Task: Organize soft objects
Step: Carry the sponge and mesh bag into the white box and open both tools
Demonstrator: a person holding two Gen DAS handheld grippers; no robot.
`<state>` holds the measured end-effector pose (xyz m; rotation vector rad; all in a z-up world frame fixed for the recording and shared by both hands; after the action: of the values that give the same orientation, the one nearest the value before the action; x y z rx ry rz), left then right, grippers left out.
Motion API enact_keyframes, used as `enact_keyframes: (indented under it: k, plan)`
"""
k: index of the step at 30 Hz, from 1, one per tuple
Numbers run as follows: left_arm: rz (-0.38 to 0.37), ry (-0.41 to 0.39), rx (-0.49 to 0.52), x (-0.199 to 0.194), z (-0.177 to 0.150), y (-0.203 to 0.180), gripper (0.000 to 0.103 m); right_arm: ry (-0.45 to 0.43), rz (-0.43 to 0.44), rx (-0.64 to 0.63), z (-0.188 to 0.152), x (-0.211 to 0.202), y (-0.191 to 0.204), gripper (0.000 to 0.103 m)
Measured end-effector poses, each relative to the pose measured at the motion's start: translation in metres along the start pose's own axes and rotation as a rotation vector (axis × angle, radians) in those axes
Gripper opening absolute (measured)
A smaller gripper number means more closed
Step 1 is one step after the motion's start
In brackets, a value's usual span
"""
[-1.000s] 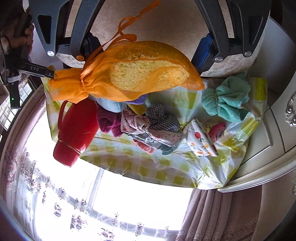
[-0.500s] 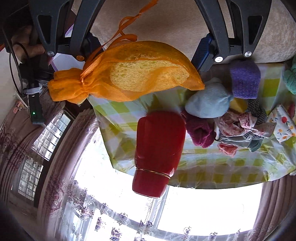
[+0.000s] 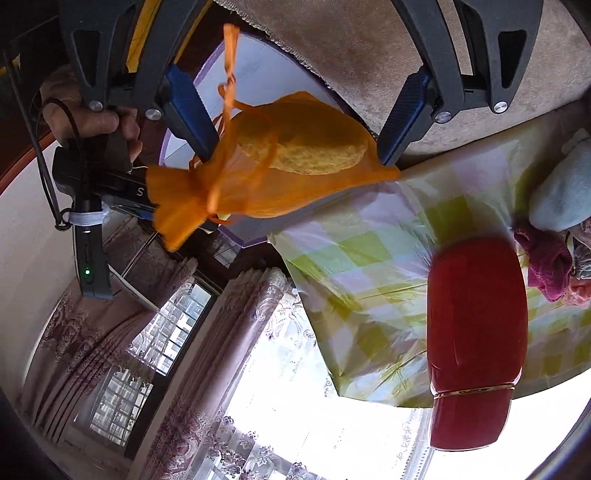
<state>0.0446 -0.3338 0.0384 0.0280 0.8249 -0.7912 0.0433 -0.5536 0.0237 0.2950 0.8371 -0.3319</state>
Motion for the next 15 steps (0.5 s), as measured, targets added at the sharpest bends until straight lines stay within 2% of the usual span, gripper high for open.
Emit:
enact_keyframes:
  k: [1, 3, 5, 8, 15]
  plan:
    - [0.0, -0.001, -0.007, -0.001, -0.001, 0.002, 0.088, -0.019, -0.012, -0.002, 0.0, -0.002, -0.001, 0.088]
    - [0.013, -0.007, -0.022, -0.005, -0.002, 0.006, 0.088, -0.063, -0.045, -0.015, 0.0, -0.006, -0.002, 0.089]
    - [0.029, -0.013, -0.03, -0.008, -0.002, 0.011, 0.088, -0.095, -0.073, -0.031, -0.001, -0.009, -0.001, 0.098]
    - [0.057, -0.027, -0.04, -0.015, -0.004, 0.018, 0.088, -0.114, -0.079, -0.052, -0.001, -0.008, 0.003, 0.099]
    - [0.128, -0.077, -0.043, -0.038, -0.014, 0.031, 0.088, -0.083, 0.042, -0.053, -0.005, -0.01, 0.025, 0.099]
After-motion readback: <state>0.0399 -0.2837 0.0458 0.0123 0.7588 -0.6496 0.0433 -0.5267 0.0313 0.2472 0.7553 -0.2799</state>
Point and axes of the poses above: each gripper's, at about its wrist camera, not at the fingertips, and x roughly the way its jaws point, y to its left, z to its top, the point moved 1 cm from there along x, roughly the way its jaws point, and after that the axes turned 6 degrees about x, right-handed, at the moved point
